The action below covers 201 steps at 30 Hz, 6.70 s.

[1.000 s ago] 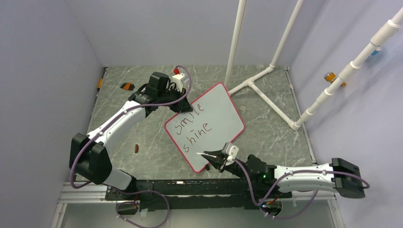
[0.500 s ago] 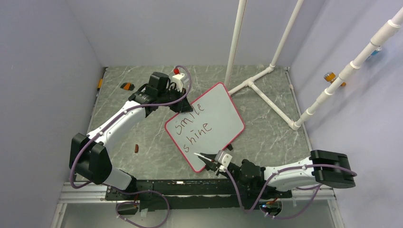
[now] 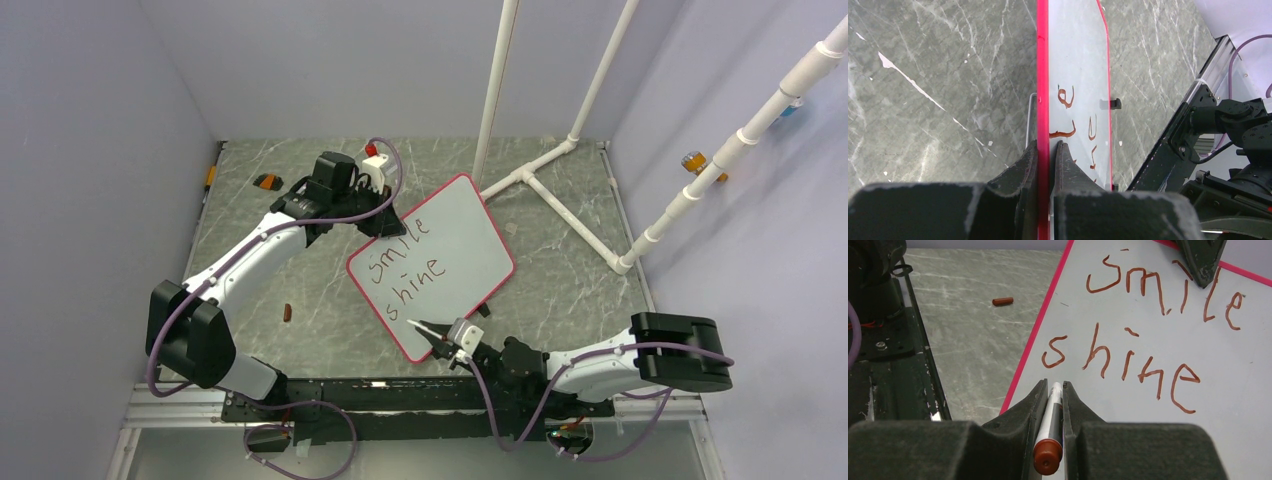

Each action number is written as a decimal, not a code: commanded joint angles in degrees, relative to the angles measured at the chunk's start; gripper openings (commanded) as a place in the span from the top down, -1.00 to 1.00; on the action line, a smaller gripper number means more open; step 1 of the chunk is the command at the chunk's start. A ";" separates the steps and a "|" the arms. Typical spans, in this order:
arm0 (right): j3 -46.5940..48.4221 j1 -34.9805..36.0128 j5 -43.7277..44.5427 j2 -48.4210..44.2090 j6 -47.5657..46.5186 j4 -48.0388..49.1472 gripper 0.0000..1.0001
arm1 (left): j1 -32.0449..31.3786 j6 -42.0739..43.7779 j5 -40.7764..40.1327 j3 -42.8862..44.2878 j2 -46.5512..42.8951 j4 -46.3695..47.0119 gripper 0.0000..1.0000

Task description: Write a sentence on the whiteboard

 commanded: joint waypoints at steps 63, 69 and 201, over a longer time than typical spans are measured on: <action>5.02 4.41 12.25 5.58 1.57 -7.61 1.00 | 1.39 4.83 -7.16 0.47 -1.22 3.49 1.00; 5.08 4.40 13.56 5.66 2.55 -9.72 1.00 | 1.38 4.92 -7.42 0.49 -1.39 3.52 1.00; 9.09 1.44 19.25 5.40 7.87 -14.29 1.00 | 1.50 4.88 -6.73 0.68 -1.21 3.67 1.00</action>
